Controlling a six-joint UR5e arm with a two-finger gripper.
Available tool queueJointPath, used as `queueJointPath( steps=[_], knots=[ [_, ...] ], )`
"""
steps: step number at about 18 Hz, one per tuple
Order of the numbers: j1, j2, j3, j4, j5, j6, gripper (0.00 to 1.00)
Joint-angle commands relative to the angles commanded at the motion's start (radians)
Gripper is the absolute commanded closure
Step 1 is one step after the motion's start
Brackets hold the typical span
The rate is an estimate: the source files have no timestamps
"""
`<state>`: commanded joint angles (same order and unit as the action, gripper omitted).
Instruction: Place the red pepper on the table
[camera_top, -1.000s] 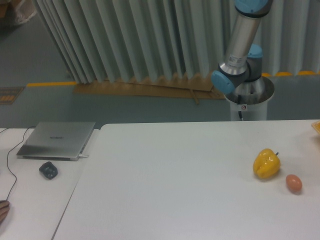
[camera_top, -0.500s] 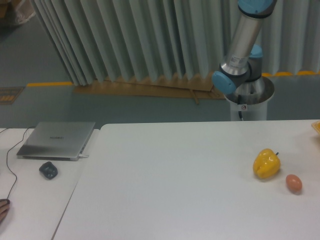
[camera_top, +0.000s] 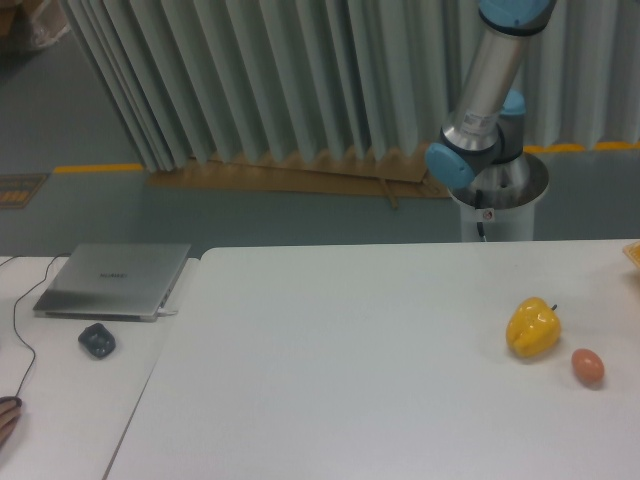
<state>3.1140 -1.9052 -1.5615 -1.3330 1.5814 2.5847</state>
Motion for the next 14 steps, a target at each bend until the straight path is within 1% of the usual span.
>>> queueJointPath(
  steps=[3, 6, 8, 14],
  knots=[
    [0.003, 0.008, -0.008, -0.009, 0.002, 0.002, 0.00],
    [0.011, -0.001, -0.044, -0.002, -0.007, 0.002, 0.00],
    [0.011, -0.011, -0.048, -0.003, -0.007, -0.003, 0.00],
    [0.008, -0.014, -0.061, -0.009, -0.006, -0.001, 0.00]
  ],
)
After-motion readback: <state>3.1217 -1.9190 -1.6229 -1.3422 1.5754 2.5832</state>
